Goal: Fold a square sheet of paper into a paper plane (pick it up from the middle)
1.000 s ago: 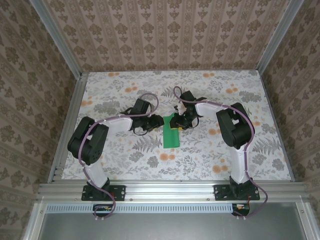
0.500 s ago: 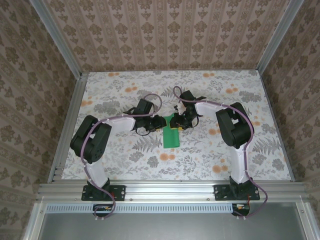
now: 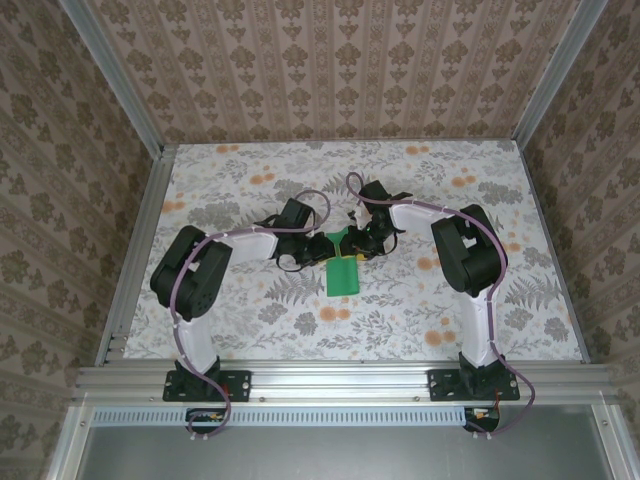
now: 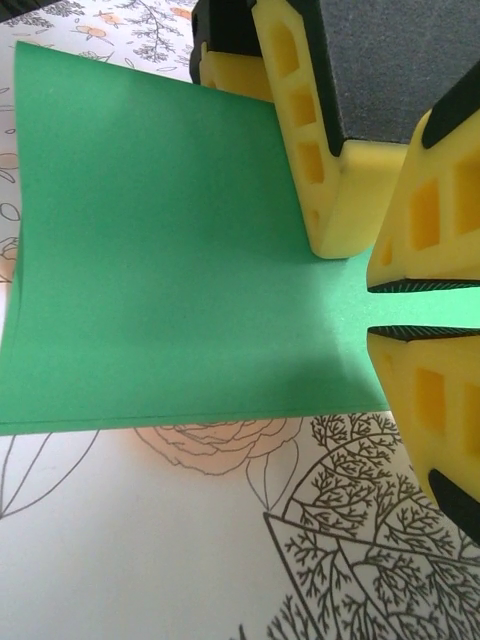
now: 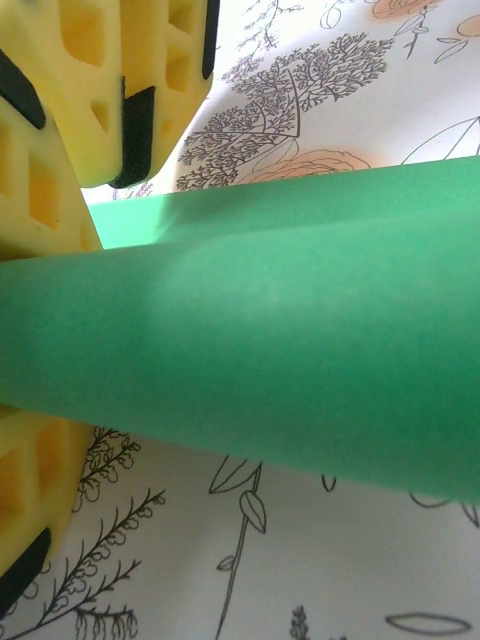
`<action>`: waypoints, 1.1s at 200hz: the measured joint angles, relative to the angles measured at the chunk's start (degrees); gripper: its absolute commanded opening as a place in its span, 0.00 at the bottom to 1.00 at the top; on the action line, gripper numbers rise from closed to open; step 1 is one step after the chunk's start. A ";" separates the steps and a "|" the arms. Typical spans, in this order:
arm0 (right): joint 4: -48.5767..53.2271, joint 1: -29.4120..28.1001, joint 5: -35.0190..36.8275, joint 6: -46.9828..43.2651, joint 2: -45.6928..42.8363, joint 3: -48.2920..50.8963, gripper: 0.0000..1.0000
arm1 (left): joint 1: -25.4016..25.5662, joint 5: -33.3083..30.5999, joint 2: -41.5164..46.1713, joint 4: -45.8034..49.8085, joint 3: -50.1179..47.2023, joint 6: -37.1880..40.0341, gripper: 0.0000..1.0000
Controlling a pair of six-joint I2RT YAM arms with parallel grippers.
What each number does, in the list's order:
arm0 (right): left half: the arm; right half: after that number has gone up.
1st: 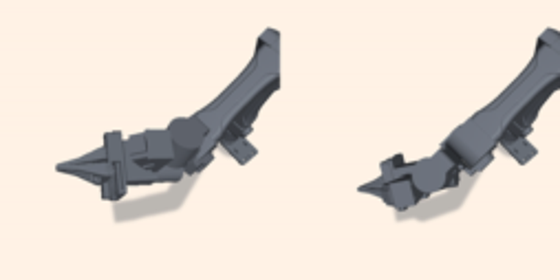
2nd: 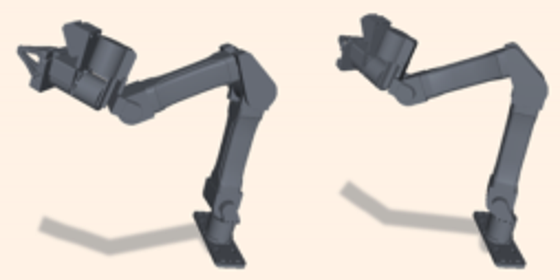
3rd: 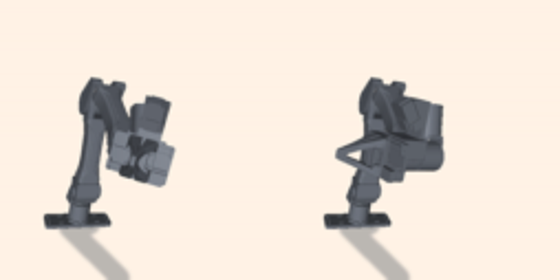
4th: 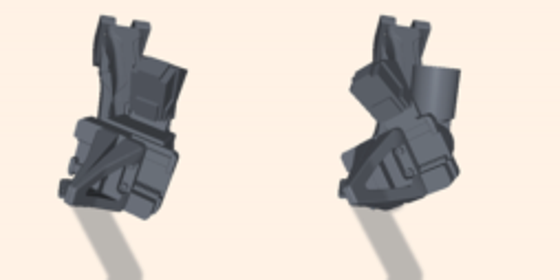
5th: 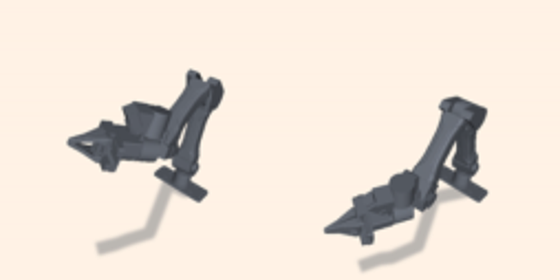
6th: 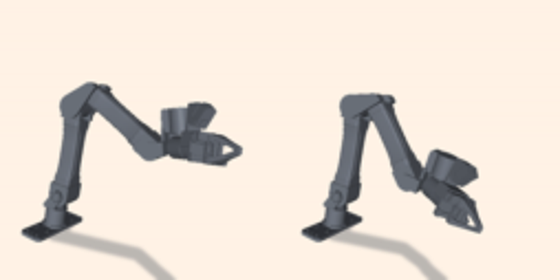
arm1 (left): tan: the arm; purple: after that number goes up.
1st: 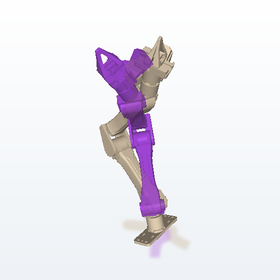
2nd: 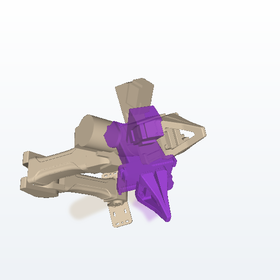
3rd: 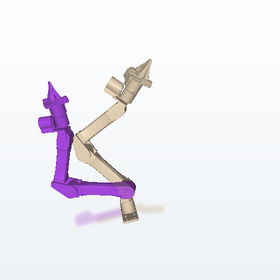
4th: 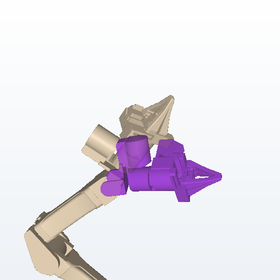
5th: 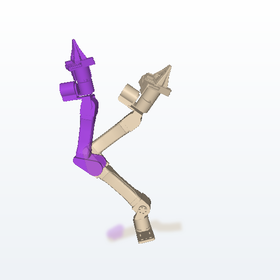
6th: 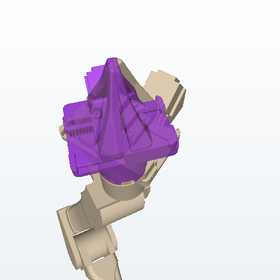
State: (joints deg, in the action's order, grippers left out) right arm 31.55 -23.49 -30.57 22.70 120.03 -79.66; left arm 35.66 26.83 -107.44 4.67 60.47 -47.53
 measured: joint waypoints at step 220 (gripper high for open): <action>-1.09 2.58 6.75 3.63 -8.83 6.21 0.57 | -0.02 -1.31 -3.39 6.78 3.48 0.68 0.11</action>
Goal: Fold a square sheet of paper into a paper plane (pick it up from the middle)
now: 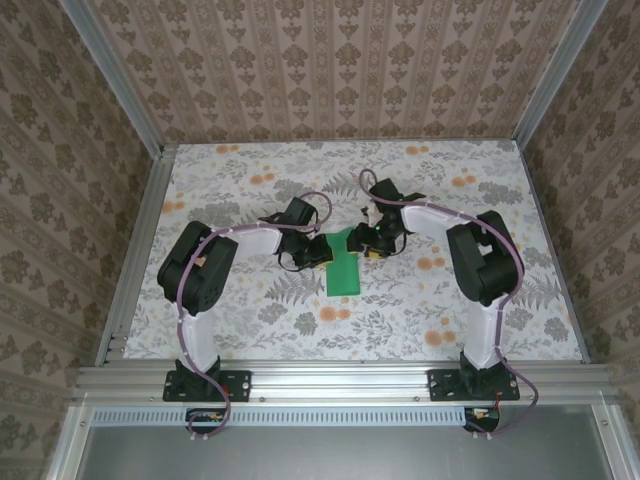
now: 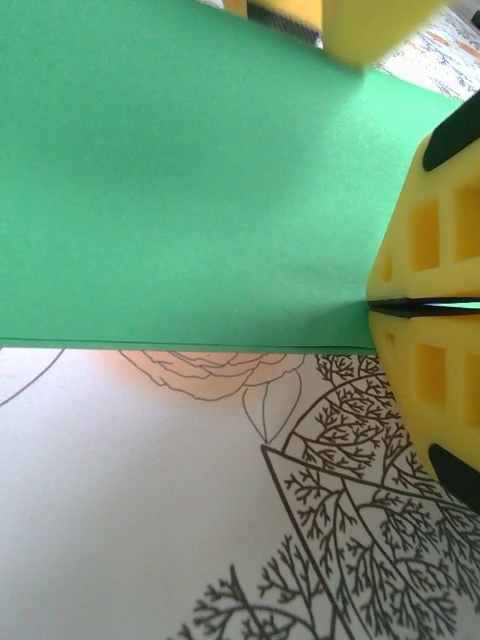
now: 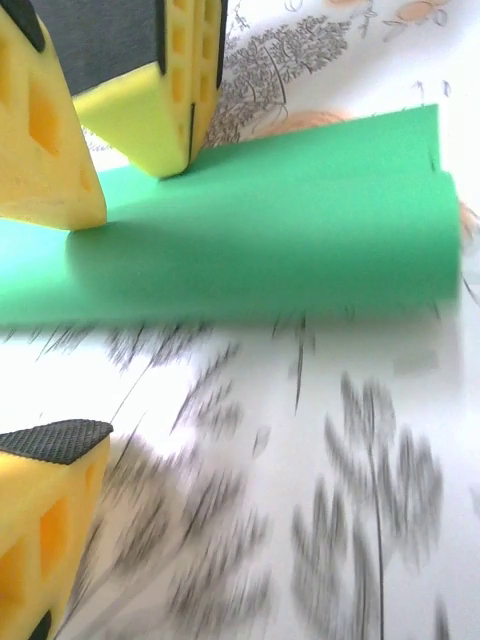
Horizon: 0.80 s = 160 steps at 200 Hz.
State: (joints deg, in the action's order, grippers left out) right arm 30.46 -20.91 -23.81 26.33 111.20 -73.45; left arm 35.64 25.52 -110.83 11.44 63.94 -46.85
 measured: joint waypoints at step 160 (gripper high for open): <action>-5.27 -3.85 -7.13 1.38 -2.91 5.60 0.26 | 0.02 0.04 -1.20 2.29 2.36 1.11 0.10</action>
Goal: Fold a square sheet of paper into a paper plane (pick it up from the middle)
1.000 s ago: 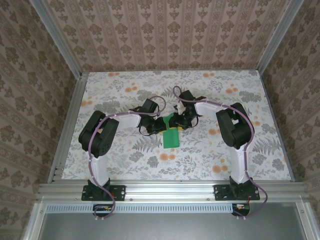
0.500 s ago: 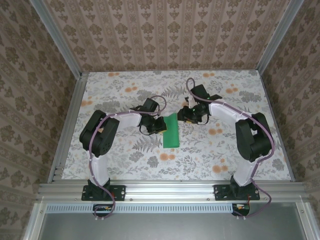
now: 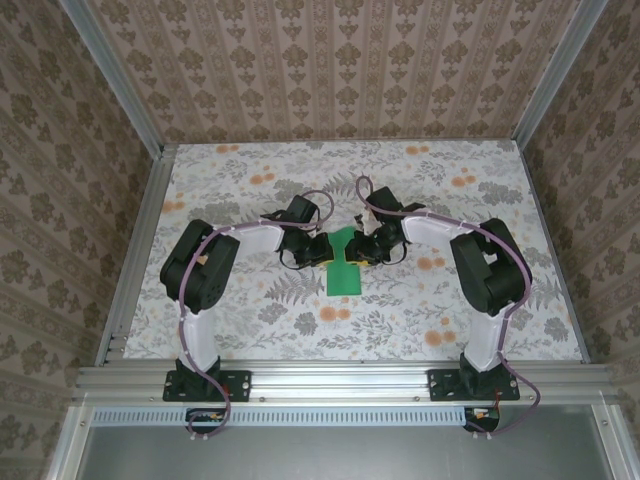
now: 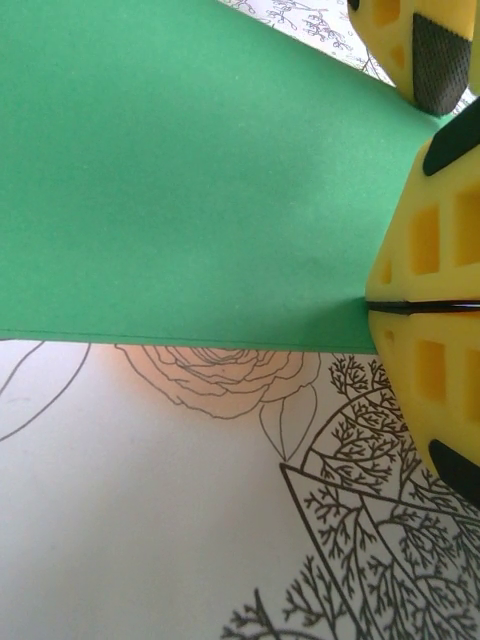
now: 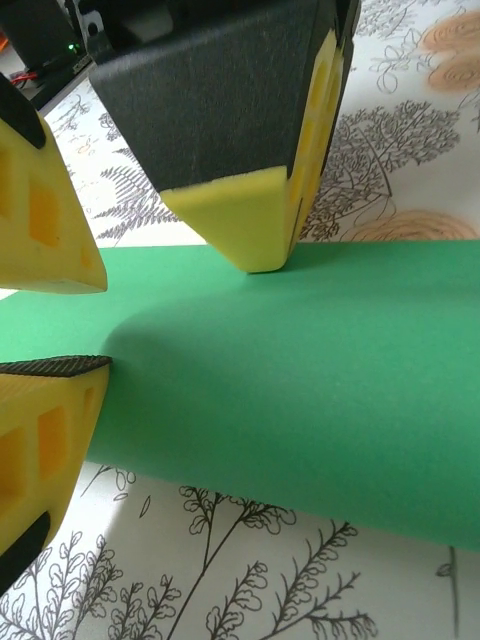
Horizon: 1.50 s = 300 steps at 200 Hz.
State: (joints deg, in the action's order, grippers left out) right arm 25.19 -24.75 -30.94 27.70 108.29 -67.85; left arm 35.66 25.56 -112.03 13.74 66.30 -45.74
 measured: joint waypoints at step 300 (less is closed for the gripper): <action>-11.08 0.96 -5.03 5.09 -5.29 9.44 0.27 | 0.31 -1.29 -0.55 2.14 1.68 0.98 0.12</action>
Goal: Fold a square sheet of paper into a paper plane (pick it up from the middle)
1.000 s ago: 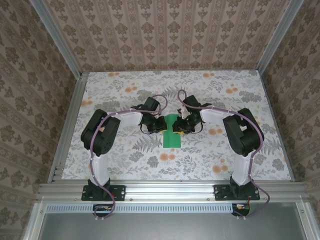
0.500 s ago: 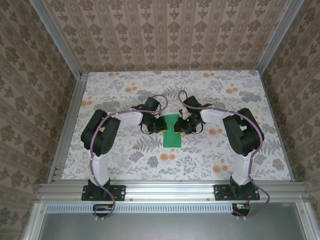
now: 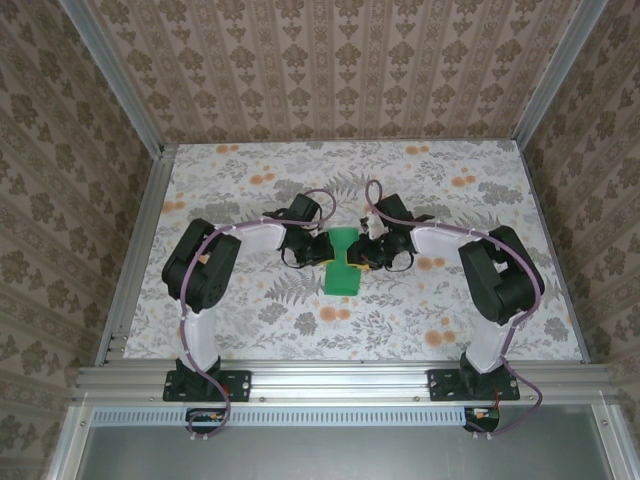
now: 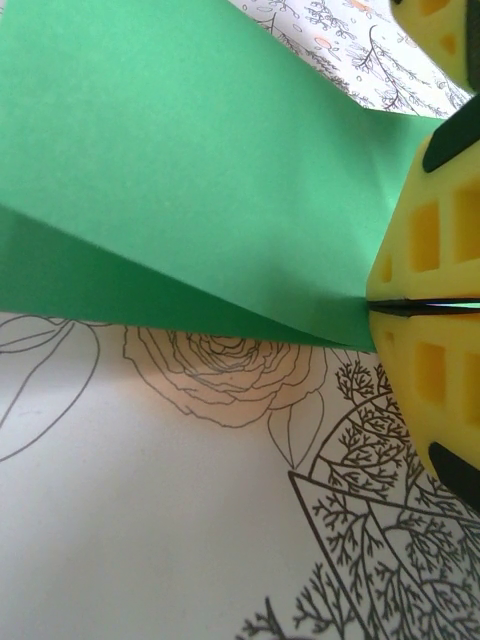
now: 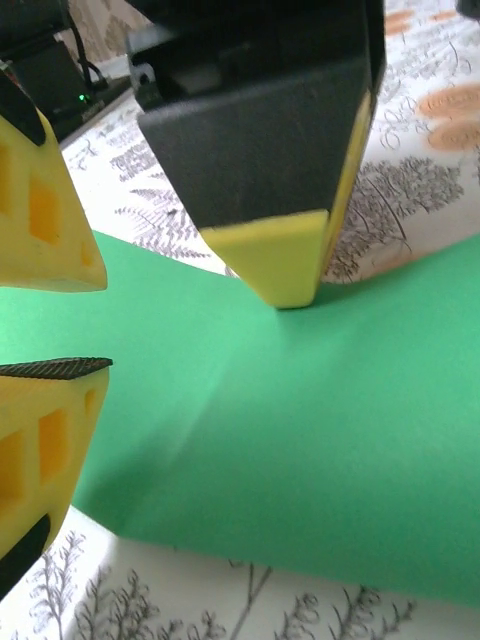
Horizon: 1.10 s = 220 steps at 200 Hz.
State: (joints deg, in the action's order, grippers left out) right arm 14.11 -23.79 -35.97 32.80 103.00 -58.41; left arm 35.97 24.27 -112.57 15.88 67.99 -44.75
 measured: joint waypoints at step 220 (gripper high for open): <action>-11.58 -0.48 -6.10 8.22 -2.78 13.16 0.27 | 0.07 0.61 0.07 -1.11 0.00 -0.04 0.25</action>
State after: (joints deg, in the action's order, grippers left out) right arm 2.52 -24.27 -42.06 41.01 100.22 -45.25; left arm 36.03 24.88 -112.51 14.76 67.99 -44.80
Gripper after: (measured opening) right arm 0.266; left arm 0.216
